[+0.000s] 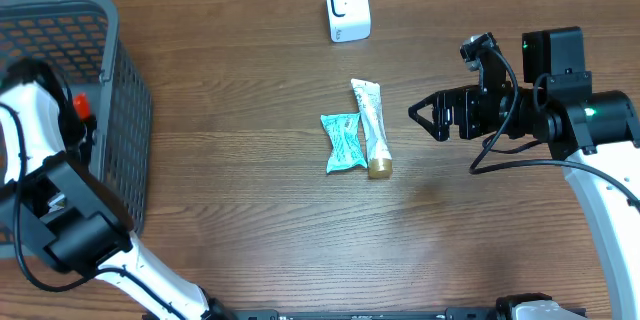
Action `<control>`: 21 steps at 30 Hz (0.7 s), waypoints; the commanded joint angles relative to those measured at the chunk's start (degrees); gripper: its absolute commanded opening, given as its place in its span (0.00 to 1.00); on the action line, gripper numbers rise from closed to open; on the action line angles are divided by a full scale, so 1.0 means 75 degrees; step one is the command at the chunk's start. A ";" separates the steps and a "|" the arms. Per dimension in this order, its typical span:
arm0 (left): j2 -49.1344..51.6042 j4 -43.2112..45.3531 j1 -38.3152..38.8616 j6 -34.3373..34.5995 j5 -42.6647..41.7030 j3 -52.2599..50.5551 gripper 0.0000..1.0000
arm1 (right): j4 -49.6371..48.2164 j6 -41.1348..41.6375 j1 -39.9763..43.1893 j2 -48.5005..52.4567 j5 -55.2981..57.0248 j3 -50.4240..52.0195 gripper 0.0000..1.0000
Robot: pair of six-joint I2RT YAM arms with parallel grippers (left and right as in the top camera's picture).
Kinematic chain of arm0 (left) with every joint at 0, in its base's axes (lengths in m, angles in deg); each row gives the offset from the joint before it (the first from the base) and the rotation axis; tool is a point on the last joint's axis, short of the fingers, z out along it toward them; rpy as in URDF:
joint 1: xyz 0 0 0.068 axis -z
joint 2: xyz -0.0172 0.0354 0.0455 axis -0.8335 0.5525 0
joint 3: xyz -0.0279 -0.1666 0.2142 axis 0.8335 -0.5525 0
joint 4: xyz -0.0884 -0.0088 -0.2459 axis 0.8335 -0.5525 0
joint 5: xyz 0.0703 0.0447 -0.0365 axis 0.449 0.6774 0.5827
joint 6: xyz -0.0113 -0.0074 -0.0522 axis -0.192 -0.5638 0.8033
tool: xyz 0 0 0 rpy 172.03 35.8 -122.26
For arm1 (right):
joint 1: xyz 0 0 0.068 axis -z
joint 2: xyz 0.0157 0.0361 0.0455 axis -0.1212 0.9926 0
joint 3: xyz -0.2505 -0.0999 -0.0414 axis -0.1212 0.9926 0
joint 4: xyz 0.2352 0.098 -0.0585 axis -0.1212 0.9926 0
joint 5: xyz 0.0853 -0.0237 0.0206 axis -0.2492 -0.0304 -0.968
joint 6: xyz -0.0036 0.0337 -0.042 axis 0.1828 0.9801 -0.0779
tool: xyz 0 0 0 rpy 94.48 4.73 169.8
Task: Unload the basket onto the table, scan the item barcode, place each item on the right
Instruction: 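Reach into basket and grasp the red-capped spaghetti pack with left gripper, then lay the spaghetti pack left of the green packet and release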
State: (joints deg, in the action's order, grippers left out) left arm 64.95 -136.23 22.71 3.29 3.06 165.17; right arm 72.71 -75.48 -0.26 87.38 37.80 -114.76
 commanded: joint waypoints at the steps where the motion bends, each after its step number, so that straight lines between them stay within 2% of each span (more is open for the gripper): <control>1: -0.0382 -0.0452 0.0271 0.0396 -0.0216 0.1719 0.04 | -0.0020 0.0000 -0.0035 0.0015 -0.0064 -0.0160 1.00; 7: -0.0886 -0.1303 0.0484 0.0402 -0.0778 0.3794 0.04 | -0.0020 0.0003 -0.0035 0.0015 -0.0064 -0.0160 1.00; 11: -0.1512 -0.1510 0.0589 0.0662 -0.1142 0.4715 0.04 | -0.0020 0.0000 -0.0035 0.0015 -0.0064 -0.0160 1.00; 16: -0.2532 -0.1478 0.0731 0.0685 -0.2238 0.5321 0.04 | -0.0017 0.0000 -0.0035 0.0015 -0.0064 -0.0160 1.00; 21: -0.3547 -0.1276 0.1078 0.0801 -0.2579 0.5563 0.04 | -0.0020 0.0000 -0.0035 0.0015 -0.0064 -0.0160 1.00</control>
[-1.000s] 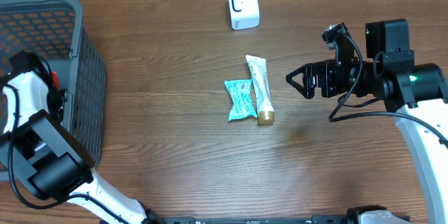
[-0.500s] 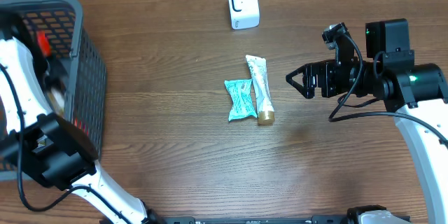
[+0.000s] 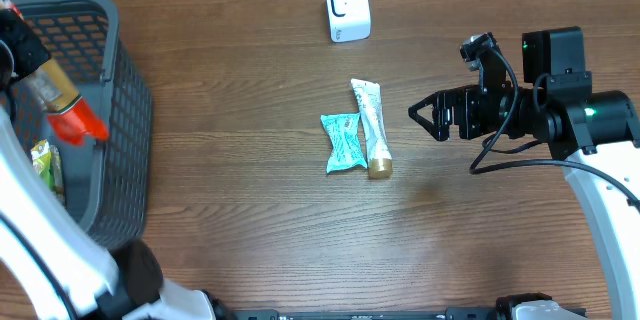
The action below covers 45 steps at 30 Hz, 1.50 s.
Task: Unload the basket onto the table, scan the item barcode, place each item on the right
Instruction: 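Lay the spaghetti pack left of the green packet and release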
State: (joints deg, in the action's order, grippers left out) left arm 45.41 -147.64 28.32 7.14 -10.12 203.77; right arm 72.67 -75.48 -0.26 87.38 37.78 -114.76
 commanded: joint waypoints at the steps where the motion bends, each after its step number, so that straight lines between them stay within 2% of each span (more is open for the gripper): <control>1: -0.1081 0.0271 0.0414 0.0286 -0.0924 0.0417 0.04 | -0.0015 0.0000 -0.0035 0.0015 -0.0061 -0.0160 1.00; 5: -0.1355 0.0017 0.0994 0.0280 -0.1151 0.0414 0.04 | -0.0015 0.0000 -0.0035 0.0015 -0.0061 -0.0160 1.00; 9: -0.1230 -0.0670 0.2005 0.0283 -0.1166 0.0184 0.04 | -0.0015 0.0000 -0.0035 0.0015 -0.0061 -0.0160 1.00; 12: -0.1017 -0.0836 0.2990 0.0286 -0.1145 -0.0557 0.04 | -0.0015 0.0000 -0.0035 0.0015 -0.0061 -0.0160 1.00; 15: -0.0781 -0.0423 0.3838 0.0434 -0.0941 -0.1708 0.04 | -0.0015 0.0000 -0.0035 0.0015 -0.0061 -0.0160 1.00; 20: -0.0443 0.1058 0.4782 0.1309 -0.0804 -0.4199 0.04 | -0.0015 0.0000 -0.0035 0.0015 -0.0061 -0.0160 1.00; 28: 0.0154 0.4986 0.5925 0.2795 -0.0813 -0.8195 0.04 | -0.0015 0.0000 -0.0035 0.0015 -0.0061 -0.0160 1.00; 31: 0.0408 0.5904 0.6222 0.2946 -0.0810 -0.8786 0.06 | -0.0015 0.0000 -0.0035 0.0015 -0.0061 -0.0160 1.00; 32: 0.0513 0.6102 0.6304 0.2946 -0.0799 -0.8874 0.16 | -0.0015 0.0000 -0.0035 0.0015 -0.0061 -0.0160 1.00; 33: 0.0688 0.6263 0.6403 0.2946 -0.0752 -0.8897 0.39 | -0.0015 0.0000 -0.0035 0.0015 -0.0061 -0.0160 1.00; 34: 0.0711 0.6289 0.6406 0.2943 -0.0752 -0.8894 0.55 | -0.0015 0.0000 -0.0035 0.0015 -0.0061 -0.0160 1.00; 35: 0.0708 0.6286 0.6397 0.2943 -0.0755 -0.8871 0.67 | -0.0015 0.0000 -0.0035 0.0015 -0.0061 -0.0160 1.00; 36: 0.0664 0.6225 0.6350 0.2938 -0.0755 -0.8801 0.74 | -0.0015 0.0000 -0.0035 0.0015 -0.0061 -0.0160 1.00; 40: 0.0347 0.5514 0.6018 0.2745 -0.0752 -0.7994 0.81 | -0.0015 0.0000 -0.0035 0.0015 -0.0061 -0.0160 1.00; 43: -0.0210 0.4470 0.5610 0.2314 -0.0734 -0.6659 0.85 | -0.0012 0.0000 -0.0035 0.0015 -0.0061 -0.0160 1.00; 44: -0.0379 0.4164 0.5482 0.2159 -0.0734 -0.6242 0.89 | -0.0015 0.0003 -0.0035 0.0015 -0.0061 -0.0160 1.00; 45: -0.0545 0.3867 0.5336 0.2028 -0.0731 -0.5805 1.00 | -0.0015 0.0000 -0.0035 0.0015 -0.0061 -0.0160 1.00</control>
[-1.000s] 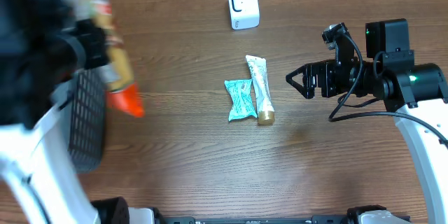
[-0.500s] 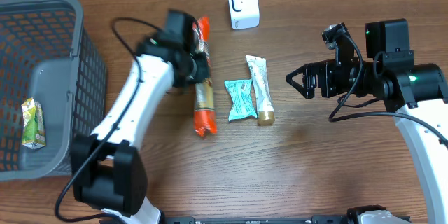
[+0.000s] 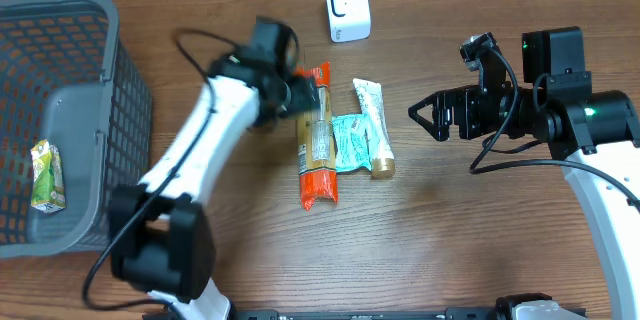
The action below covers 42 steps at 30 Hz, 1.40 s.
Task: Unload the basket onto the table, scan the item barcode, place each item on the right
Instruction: 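Lay the spaghetti pack left of the green packet and release, then grasp the green tea drink box in the basket with left gripper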
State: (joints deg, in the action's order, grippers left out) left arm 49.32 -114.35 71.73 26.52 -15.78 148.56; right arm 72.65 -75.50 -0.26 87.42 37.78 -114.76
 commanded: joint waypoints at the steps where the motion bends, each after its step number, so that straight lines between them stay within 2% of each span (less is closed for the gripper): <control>1: -0.1230 -0.0871 -0.0627 -0.0679 0.0015 0.2017 1.00 | -0.0012 0.0003 -0.0035 0.0009 -0.0061 -0.0160 1.00; 5: -0.1824 -0.1888 -0.1565 -0.1207 0.0041 0.3576 0.99 | -0.0012 0.0003 -0.0035 0.0009 -0.0061 -0.0160 1.00; 8: -0.2305 -0.2550 -0.2524 -0.1338 0.0562 0.4150 1.00 | -0.0012 0.0003 -0.0035 0.0009 -0.0061 -0.0160 1.00; 12: -0.2850 -0.3287 -0.4112 -0.1102 0.1722 0.4159 1.00 | -0.0012 0.0003 -0.0035 0.0009 -0.0061 -0.0160 1.00; 15: -0.2914 -0.3573 -0.5240 -0.1046 0.1993 0.4060 1.00 | -0.0012 0.0003 -0.0035 0.0009 -0.0061 -0.0160 1.00; 20: -0.2894 -0.3101 -0.6610 -0.1061 0.2588 0.3261 1.00 | -0.0012 0.0003 -0.0035 0.0009 -0.0061 -0.0160 1.00; 25: -0.2833 -0.1926 -0.7108 -0.2165 0.3115 0.1614 1.00 | -0.0012 0.0003 -0.0035 0.0009 -0.0061 -0.0160 1.00; 32: -0.2235 -0.0542 -0.7140 -0.3494 0.4103 -0.0536 1.00 | -0.0012 0.0003 -0.0035 0.0009 -0.0061 -0.0160 1.00; 36: -0.1722 0.0367 -0.7155 -0.4150 0.4232 -0.1256 1.00 | -0.0012 0.0003 -0.0035 0.0009 -0.0061 -0.0160 1.00; 42: -0.0545 0.0912 -0.7187 -0.4922 0.4159 -0.1393 0.98 | -0.0012 0.0006 -0.0035 0.0009 -0.0061 -0.0160 1.00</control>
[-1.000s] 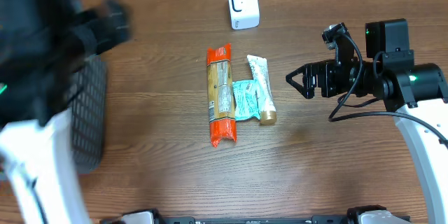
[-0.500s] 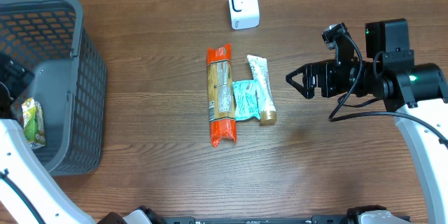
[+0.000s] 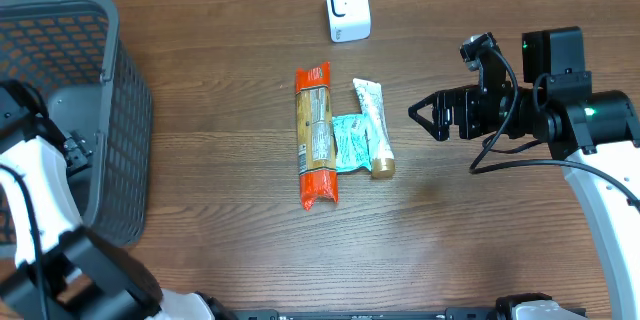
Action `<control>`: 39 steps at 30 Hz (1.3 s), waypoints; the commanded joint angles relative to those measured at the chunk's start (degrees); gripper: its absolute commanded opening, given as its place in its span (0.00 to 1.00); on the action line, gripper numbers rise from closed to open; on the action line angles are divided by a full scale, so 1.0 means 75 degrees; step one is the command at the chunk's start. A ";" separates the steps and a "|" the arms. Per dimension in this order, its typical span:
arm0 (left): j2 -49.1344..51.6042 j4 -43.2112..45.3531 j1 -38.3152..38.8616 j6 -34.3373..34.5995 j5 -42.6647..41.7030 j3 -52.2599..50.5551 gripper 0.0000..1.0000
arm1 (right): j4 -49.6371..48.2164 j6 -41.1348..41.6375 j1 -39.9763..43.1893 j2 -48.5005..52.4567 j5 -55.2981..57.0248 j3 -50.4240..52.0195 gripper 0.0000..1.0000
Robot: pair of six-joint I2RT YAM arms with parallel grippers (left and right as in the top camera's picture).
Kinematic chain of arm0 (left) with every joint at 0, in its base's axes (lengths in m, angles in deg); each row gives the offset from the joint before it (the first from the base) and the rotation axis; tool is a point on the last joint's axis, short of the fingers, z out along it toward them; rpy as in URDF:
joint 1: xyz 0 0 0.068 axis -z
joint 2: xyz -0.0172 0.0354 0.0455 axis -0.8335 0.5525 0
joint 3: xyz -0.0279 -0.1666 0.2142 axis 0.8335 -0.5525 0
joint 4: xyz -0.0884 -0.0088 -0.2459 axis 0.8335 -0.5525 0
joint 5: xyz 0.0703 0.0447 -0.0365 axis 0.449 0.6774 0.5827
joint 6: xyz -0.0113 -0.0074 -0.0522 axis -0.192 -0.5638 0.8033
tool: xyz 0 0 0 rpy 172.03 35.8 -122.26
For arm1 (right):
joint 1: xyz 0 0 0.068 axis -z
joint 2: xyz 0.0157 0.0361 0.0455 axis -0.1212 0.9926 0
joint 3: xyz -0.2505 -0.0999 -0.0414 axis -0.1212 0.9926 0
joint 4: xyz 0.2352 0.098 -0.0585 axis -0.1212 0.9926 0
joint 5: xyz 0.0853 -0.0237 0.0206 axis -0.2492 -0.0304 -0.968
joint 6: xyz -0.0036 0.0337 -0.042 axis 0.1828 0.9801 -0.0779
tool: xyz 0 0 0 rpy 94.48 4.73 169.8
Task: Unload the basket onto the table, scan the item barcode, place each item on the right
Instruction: 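Grasp the green tea drink box in the basket with left gripper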
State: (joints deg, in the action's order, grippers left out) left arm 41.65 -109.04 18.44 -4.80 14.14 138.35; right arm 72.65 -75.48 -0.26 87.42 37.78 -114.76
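Note:
A long orange and tan snack package [image 3: 316,135] lies flat on the table, its length running front to back. It touches a teal packet [image 3: 347,143], and a white tube [image 3: 373,127] lies on the packet's right. The white barcode scanner [image 3: 347,7] stands at the back centre. To the right of the items my right gripper [image 3: 424,117] hovers open and empty. My left gripper [image 3: 76,148] is far left inside the basket; its fingers are too dark to read.
A grey mesh basket [image 3: 125,90] fills the left side of the table, with the left arm reaching into it and covering its floor. A cardboard edge runs along the back. Bare wood lies in front of the three items.
My left gripper was at the top end of the snack package on the table. It has let go and is now back in the basket. The package has stayed put, and the right arm is unmoved.
My left gripper was down in the basket at an orange-tipped item. Then it held the snack package up over the basket. Later the package lay on the table beside the teal packet with the gripper at its top. Now it lies alone.

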 commanded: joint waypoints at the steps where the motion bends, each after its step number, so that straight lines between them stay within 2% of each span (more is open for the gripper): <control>1: 0.0595 0.0256 -0.0108 -0.0793 0.0172 -0.0032 0.98 | -0.0009 0.0000 -0.0035 0.0009 -0.0061 -0.0160 1.00; 16: 0.1714 0.1081 -0.0682 -0.0874 -0.0210 -0.0032 0.99 | -0.0012 0.0000 -0.0035 0.0009 -0.0061 -0.0160 1.00; 19: 0.1763 0.1072 -0.0714 -0.0871 -0.0245 -0.0032 0.83 | -0.0012 0.0000 -0.0035 0.0009 -0.0061 -0.0160 1.00; 21: 0.1766 0.1078 -0.0723 -0.0868 -0.0414 -0.0032 0.68 | -0.0012 0.0000 -0.0035 0.0009 -0.0061 -0.0160 1.00; 22: 0.1766 0.1096 -0.0723 -0.0868 -0.0533 -0.0032 0.56 | -0.0012 0.0000 -0.0035 0.0009 -0.0061 -0.0160 1.00; 27: 0.1766 0.1099 -0.0705 -0.0866 -0.1282 -0.0032 0.29 | -0.0012 0.0000 -0.0035 0.0009 -0.0061 -0.0160 1.00; 29: 0.1763 0.1017 -0.0662 -0.0863 -0.1457 -0.0032 0.10 | -0.0012 0.0000 -0.0035 0.0009 -0.0061 -0.0160 1.00; 30: 0.1763 0.0956 -0.0624 -0.0848 -0.1515 -0.0029 0.04 | -0.0012 0.0000 -0.0035 0.0009 -0.0061 -0.0160 1.00; 35: 0.1734 0.0525 -0.0315 -0.0775 -0.1606 0.0105 0.04 | -0.0012 0.0000 -0.0035 0.0009 -0.0061 -0.0160 1.00; 39: 0.1702 -0.0271 -0.0006 -0.0248 -0.1606 0.0871 0.04 | -0.0012 0.0000 -0.0035 0.0009 -0.0061 -0.0160 1.00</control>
State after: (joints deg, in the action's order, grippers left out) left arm 54.04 -107.71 15.80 -10.28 5.92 140.45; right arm 72.67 -75.45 -0.26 87.42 37.78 -114.76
